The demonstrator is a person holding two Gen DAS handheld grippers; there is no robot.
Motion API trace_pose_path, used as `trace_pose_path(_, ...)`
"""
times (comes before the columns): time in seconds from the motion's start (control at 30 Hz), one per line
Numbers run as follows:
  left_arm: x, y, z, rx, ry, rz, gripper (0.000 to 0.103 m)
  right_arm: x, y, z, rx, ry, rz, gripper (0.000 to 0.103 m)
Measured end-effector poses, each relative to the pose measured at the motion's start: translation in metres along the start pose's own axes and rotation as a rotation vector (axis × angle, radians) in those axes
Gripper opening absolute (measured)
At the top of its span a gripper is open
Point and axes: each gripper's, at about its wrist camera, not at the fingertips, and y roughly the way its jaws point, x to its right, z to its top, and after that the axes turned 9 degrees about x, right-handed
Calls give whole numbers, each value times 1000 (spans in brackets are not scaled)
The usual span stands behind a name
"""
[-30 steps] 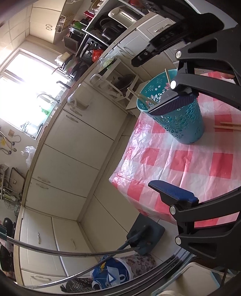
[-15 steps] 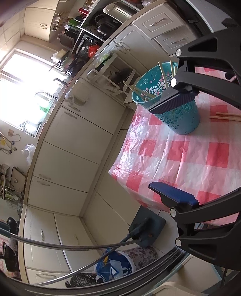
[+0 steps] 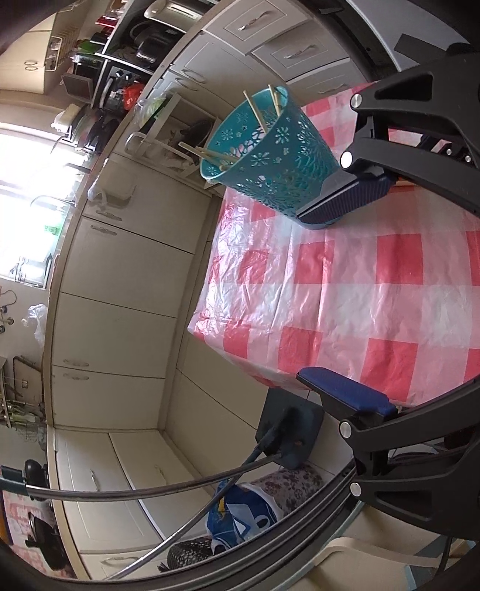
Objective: Organize utensils
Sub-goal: 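Move both tools back down to the last chopsticks on the cloth, then grasp a chopstick with the left tool and lift it over the basket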
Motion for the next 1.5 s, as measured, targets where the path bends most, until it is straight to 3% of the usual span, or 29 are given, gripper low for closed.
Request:
trace_pose_path(0.17,25,13,-16,-81,94,-37,76,7,2,-2,-22,-30,-36,14)
trace_pose_path(0.3,68,28,-45,-181,226,-113,77,22,2,3,-56,-84,-57,10)
trace_pose_path(0.47,123,42,-90,-270,410,-157,77,54,1,4,-62,3,-46,10)
trace_pose_path(0.57,141,51,-108,-302,469,-150,76,58,-1,2,-45,23,-31,10)
trace_pose_path(0.77,144,73,-119,-361,445,-126,76,65,-1,2,-34,52,7,10)
trace_pose_path(0.93,143,79,-123,-365,446,-159,62,67,-2,1,-27,49,20,10)
trace_pose_path(1.03,147,76,-123,-352,461,-190,41,67,-2,1,-23,45,22,10)
trace_pose_path(1.1,147,74,-121,-357,462,-216,10,67,-2,0,-20,39,21,10)
trace_pose_path(1.3,122,72,-105,-422,310,-322,5,66,-1,1,-15,35,13,10)
trace_pose_path(1.4,105,55,-80,-392,265,-397,5,66,-1,1,-12,42,12,10)
trace_pose_path(1.5,91,28,-49,-300,279,-481,5,64,-1,1,-7,36,11,13)
